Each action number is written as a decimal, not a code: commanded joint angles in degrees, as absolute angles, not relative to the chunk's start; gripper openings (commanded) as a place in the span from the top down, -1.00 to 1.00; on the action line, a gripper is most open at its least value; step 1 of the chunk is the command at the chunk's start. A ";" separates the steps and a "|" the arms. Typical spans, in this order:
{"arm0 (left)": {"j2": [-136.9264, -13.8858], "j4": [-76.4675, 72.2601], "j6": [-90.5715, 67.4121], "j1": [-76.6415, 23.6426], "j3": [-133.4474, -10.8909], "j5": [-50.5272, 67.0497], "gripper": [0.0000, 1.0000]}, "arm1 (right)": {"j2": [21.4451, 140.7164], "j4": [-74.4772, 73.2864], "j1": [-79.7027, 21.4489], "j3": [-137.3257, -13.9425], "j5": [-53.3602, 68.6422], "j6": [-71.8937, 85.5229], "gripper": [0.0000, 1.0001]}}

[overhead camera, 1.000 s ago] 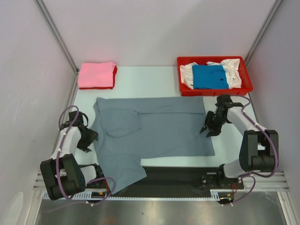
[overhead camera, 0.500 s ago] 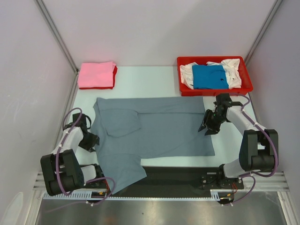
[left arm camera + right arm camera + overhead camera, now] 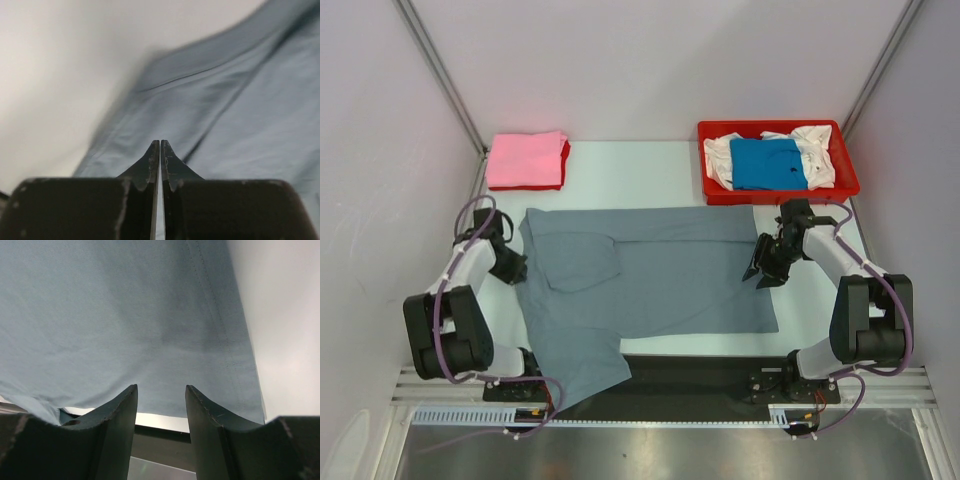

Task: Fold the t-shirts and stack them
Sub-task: Fold the tshirt

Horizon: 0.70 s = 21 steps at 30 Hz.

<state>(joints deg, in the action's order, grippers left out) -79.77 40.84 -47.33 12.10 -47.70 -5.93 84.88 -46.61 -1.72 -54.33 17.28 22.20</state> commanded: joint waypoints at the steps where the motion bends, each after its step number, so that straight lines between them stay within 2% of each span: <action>1: -83.57 38.23 -45.00 9.41 -54.39 -5.54 0.88 | 84.90 -46.32 -2.11 -56.34 17.23 21.53 0.02; 4: -87.79 39.37 -45.26 7.12 -58.95 -6.06 0.87 | 85.08 -46.41 -2.20 -56.86 16.96 21.36 0.02; 6: -87.63 45.68 -46.05 6.51 -61.25 -9.04 0.88 | 85.08 -46.67 -2.29 -57.30 17.05 21.27 0.02; 7: -86.15 47.01 -45.88 6.42 -61.00 -11.31 0.55 | 84.99 -46.76 -2.20 -57.22 16.96 21.36 0.02; 8: -84.48 48.67 -45.36 6.50 -60.39 -11.86 0.32 | 84.82 -46.58 -2.28 -57.04 17.05 21.44 0.02; 9: -80.98 49.56 -44.83 6.50 -59.51 -12.04 0.24 | 84.73 -46.58 -2.29 -56.78 17.22 21.53 0.02; 15: -68.83 52.73 -51.23 2.82 -44.93 -2.38 0.31 | 84.11 -46.14 -2.20 -55.81 17.40 21.80 0.02; 19: -64.95 56.85 -56.85 -2.70 -41.48 -1.93 -0.12 | 84.20 -46.41 -2.11 -56.42 17.40 21.71 0.02; 21: -63.90 59.76 -57.39 -3.43 -40.96 -2.20 -0.16 | 84.29 -46.32 -2.20 -56.34 17.58 21.80 0.02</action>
<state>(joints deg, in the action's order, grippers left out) -65.89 55.48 -53.01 -1.78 -41.23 -3.36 84.88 -46.57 -2.04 -54.98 17.28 22.20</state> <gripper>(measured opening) 0.573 0.489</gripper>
